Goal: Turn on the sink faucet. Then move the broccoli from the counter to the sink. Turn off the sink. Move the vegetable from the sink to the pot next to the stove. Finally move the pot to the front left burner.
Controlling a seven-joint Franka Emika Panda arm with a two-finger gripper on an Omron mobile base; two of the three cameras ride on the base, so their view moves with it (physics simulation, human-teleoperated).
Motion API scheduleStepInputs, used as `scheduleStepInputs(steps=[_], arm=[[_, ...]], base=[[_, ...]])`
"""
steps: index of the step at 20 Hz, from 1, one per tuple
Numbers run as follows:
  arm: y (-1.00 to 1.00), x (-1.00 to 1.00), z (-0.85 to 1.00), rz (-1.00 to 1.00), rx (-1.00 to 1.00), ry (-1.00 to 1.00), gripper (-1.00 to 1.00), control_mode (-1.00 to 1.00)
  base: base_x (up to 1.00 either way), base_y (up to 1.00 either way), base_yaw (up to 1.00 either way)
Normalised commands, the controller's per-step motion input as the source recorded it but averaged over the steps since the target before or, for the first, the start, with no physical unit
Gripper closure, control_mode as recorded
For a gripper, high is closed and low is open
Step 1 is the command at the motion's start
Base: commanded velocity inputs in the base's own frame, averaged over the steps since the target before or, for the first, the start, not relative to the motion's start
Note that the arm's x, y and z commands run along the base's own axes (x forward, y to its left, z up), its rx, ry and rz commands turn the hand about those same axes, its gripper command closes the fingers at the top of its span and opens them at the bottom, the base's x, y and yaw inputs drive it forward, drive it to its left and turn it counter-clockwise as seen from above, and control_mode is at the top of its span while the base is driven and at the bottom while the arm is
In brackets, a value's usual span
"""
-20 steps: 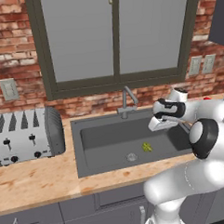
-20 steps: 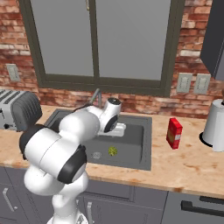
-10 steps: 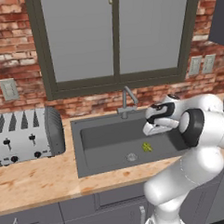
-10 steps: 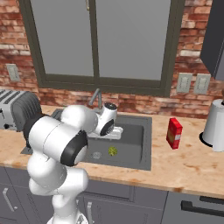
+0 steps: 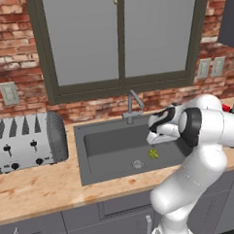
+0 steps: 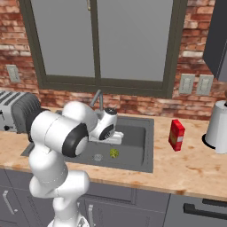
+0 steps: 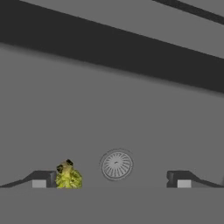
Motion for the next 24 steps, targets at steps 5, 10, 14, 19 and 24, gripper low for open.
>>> scheduleStepInputs(steps=[5,10,14,19,24], arm=[[-0.03,0.02,-0.19,0.0,0.0,0.0,-1.0,-1.0],[-0.06,0.07,-0.18,0.01,0.0,0.0,-1.0,-1.0],[-0.12,0.05,-0.16,0.02,0.0,0.0,-1.0,-1.0],[-0.19,0.02,-0.13,0.02,0.0,-0.01,-1.0,-1.0],[-0.17,0.03,-0.17,0.02,0.0,-0.01,-1.0,-1.0]], base=[[0.0,0.0,0.0],[0.0,0.0,0.0],[0.0,0.0,0.0],[0.0,0.0,0.0],[0.0,0.0,0.0]])
